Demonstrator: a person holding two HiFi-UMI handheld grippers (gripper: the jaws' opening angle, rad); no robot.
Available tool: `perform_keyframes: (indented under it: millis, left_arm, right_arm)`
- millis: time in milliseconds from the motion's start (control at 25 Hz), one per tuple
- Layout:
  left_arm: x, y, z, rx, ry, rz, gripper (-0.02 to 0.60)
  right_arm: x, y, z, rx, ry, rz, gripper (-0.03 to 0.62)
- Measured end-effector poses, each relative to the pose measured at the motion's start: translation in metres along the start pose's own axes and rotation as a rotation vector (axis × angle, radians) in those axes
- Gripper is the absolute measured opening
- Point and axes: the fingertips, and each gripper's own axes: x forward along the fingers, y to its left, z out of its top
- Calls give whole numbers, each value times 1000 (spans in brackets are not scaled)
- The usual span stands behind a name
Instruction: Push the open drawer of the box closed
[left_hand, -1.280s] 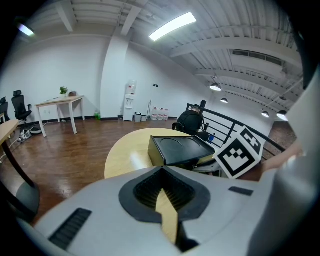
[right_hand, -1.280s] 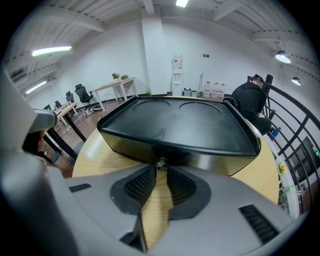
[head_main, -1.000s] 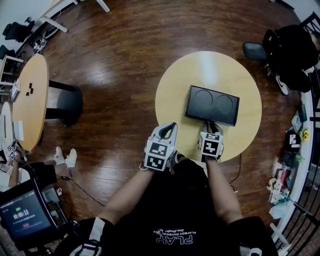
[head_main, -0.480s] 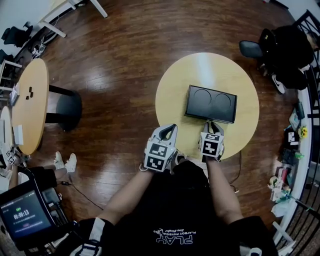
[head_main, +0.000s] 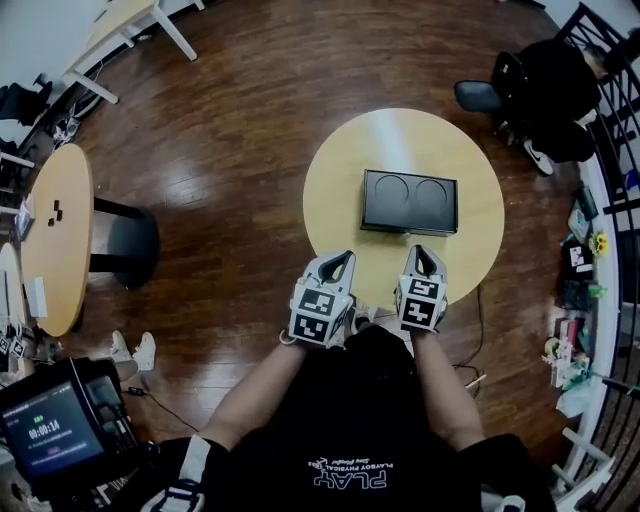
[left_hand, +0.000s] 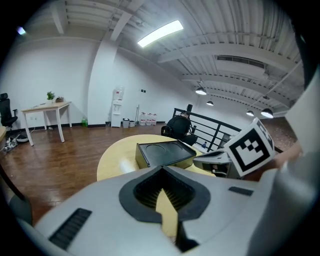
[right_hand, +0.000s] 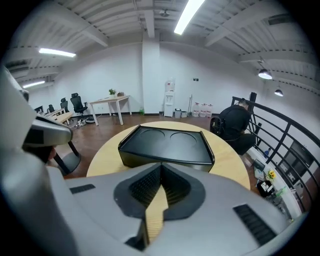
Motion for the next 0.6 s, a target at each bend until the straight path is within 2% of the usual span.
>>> perform_keyframes:
  millis: [200,360,480,600]
  left_arm:
    - [-32,-8,10,34,-31,-14,-3]
    - [-59,-18,12,33,-52,-35,-3]
    - [-75,-24,1,45,-59,-46,-3]
    - [-98,-40,-7,63,-66,-58,-3]
  right_arm:
    - [-52,16,14,27,-94,0,6]
    - [-92,32,18,34,-176,12,6]
    - [-119,41,8,30,-213,9,6]
    - [-151,43,-11,7,-203,-27,6]
